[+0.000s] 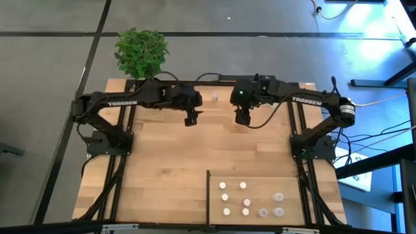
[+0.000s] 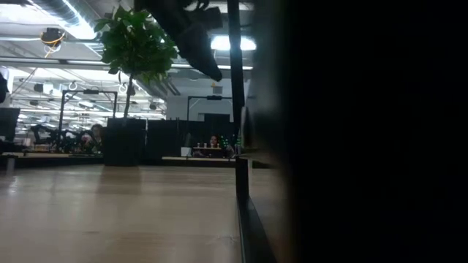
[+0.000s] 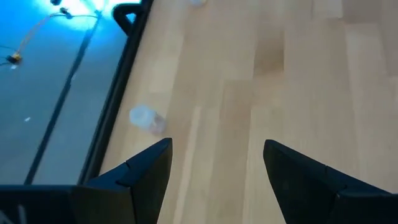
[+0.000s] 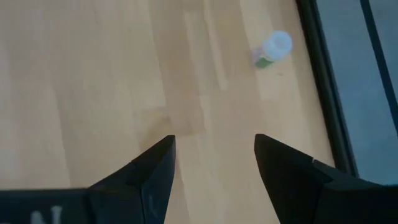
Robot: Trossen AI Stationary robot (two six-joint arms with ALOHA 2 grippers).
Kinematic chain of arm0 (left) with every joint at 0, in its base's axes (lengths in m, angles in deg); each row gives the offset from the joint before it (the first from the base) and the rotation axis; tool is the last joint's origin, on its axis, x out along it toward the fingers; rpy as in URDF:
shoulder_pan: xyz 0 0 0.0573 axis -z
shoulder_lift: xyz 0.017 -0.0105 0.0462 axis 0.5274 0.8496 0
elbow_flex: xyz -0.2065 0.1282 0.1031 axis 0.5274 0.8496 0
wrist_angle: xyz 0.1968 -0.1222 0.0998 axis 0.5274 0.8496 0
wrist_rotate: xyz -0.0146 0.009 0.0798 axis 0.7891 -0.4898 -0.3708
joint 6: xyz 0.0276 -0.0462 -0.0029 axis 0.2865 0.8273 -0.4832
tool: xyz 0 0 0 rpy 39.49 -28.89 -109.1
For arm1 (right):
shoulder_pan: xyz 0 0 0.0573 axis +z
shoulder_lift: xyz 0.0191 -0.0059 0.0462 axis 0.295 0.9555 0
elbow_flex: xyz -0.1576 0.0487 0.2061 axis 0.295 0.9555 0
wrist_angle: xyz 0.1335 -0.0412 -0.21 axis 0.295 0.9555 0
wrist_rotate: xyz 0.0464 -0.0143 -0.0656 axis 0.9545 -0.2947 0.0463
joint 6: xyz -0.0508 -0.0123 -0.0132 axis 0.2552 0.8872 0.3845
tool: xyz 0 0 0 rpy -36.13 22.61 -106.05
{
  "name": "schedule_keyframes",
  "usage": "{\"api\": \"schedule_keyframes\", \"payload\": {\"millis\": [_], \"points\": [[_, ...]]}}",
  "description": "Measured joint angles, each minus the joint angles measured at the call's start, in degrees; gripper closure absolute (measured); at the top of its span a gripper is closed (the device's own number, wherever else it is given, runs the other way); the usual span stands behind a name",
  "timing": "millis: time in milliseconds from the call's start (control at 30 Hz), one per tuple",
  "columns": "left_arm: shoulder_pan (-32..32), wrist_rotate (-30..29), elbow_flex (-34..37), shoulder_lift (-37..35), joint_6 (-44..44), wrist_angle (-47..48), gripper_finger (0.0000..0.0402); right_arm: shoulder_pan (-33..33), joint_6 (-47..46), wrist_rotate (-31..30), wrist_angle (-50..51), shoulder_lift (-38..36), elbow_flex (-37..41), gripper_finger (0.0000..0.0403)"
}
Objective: Pick and place medicine bottles onto shelf by color
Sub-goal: Put the left transparent pill bottle on the shelf aligned with the other transparent pill bottle
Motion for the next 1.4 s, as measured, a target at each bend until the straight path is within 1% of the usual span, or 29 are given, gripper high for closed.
{"api": "schedule_keyframes", "payload": {"millis": [133, 200, 367, 600, 867, 1033, 1100, 1267, 1333, 1400], "points": [[-3.6, 6.2, 0.0, 1.5, -2.6, -4.6, 0.0155, 1.4, -0.1, 0.0, 0.4, 0.0, 0.0, 0.0181], [-5.2, 7.4, 0.0, 2.7, -4.2, -6.5, 0.0155, 2.0, -0.1, 0.0, 0.5, 0.0, 0.0, 0.0181], [-7.8, 7.6, 0.0, 6.9, -5.5, -9.8, 0.0155, 3.1, -0.1, 0.0, 0.6, 0.0, 0.0, 0.0181], [-10.4, 7.7, 0.0, 12.7, -5.1, -9.0, 0.0155, 4.5, -0.1, 0.0, 0.6, 0.0, 0.0, 0.0181], [-11.3, 7.7, 0.0, 16.8, -5.1, -9.0, 0.0155, 5.0, -0.3, 0.0, 0.6, 0.0, 0.0, 0.0181], [-12.0, 7.9, 0.0, 20.3, -2.8, -9.7, 0.0155, 5.0, -0.9, 0.0, 0.3, 0.0, 0.0, 0.0181], [-12.6, 9.0, 0.0, 21.6, -2.3, -10.0, 0.0155, 5.0, -1.9, 0.0, 0.3, 0.0, 0.0, 0.0181], [-14.2, 15.2, 0.0, 23.9, -2.3, -13.6, 0.0155, 5.0, -3.2, 0.0, 0.3, 0.0, 0.0, 0.0181], [-14.5, 15.4, 0.0, 24.1, -2.0, -15.6, 0.0155, 5.0, -3.3, 0.0, 0.3, 0.0, 0.0, 0.0181], [-14.8, 14.3, 0.0, 24.0, -0.9, -17.2, 0.0155, 5.0, -3.2, 0.0, 0.3, 0.0, 0.0, 0.0181]]}}
